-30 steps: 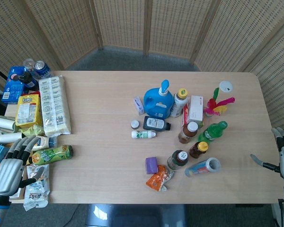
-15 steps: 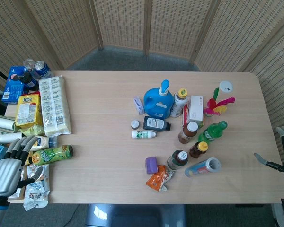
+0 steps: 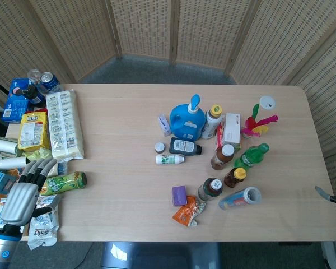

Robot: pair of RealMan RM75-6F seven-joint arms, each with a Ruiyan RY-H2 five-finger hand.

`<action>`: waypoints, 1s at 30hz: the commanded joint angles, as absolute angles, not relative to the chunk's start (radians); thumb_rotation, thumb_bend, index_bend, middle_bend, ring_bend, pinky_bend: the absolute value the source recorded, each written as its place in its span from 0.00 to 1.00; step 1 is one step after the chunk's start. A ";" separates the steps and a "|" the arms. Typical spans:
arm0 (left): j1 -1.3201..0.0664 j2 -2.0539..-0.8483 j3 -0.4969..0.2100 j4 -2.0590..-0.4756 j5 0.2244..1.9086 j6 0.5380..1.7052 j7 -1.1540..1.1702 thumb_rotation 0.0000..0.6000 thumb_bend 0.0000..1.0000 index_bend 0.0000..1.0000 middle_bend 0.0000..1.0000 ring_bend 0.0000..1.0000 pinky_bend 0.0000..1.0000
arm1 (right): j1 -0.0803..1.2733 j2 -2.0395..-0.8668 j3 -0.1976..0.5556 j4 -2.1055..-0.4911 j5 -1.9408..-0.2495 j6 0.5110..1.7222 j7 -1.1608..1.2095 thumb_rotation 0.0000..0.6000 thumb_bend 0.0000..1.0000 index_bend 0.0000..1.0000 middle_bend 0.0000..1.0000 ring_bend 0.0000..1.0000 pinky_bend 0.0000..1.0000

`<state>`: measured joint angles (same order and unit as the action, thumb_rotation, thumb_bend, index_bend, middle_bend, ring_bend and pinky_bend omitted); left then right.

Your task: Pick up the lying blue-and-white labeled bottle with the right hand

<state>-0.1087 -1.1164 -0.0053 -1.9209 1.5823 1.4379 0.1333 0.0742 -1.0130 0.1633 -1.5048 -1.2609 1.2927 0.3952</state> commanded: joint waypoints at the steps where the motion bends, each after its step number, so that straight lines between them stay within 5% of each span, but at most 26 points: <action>1: -0.117 -1.122 -0.010 -1.925 1.577 1.429 0.142 1.00 0.38 0.00 0.00 0.00 0.00 | 0.051 -0.985 0.142 -1.480 -1.288 1.270 0.487 0.79 0.15 0.00 0.00 0.00 0.00; 30: -0.134 -1.133 -0.005 -1.933 1.562 1.415 0.169 1.00 0.38 0.00 0.00 0.00 0.00 | 0.051 -0.986 0.064 -1.491 -1.391 1.239 0.529 0.79 0.15 0.00 0.00 0.00 0.00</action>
